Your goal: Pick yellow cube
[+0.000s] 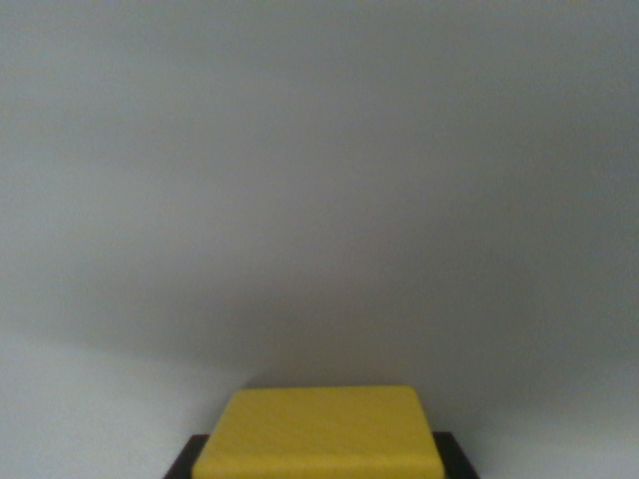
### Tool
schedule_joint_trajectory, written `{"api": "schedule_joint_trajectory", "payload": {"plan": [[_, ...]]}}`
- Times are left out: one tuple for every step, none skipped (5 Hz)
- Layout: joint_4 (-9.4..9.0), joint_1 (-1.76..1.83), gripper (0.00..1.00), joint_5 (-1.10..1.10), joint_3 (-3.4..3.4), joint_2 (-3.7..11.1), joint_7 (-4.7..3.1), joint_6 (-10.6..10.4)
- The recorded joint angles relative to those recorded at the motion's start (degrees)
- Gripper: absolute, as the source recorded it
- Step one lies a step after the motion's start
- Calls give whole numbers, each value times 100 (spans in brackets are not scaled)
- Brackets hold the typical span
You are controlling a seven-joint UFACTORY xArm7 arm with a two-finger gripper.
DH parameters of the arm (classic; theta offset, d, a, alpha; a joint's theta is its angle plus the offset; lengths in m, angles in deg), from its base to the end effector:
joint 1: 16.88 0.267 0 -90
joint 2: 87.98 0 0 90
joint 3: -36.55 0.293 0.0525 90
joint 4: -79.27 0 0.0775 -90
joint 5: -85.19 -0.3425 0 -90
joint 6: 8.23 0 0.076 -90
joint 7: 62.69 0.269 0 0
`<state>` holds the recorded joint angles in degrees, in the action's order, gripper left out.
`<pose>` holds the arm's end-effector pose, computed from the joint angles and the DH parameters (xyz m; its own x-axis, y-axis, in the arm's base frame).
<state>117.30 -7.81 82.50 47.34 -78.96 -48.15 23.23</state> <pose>0.3699 0.1443 0.0155 0.9972 0.0516 -0.0534 0.0495 -0.9980 -0.0401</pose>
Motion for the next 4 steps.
{"api": "schedule_joint_trajectory", "payload": {"plan": [[28, -1, 100, -2, -1, -16, 0, 44], [28, -1, 100, -2, -1, -16, 0, 44], [71, -2, 100, -4, -2, -41, 0, 112], [71, -2, 100, -4, -2, -41, 0, 112]]}}
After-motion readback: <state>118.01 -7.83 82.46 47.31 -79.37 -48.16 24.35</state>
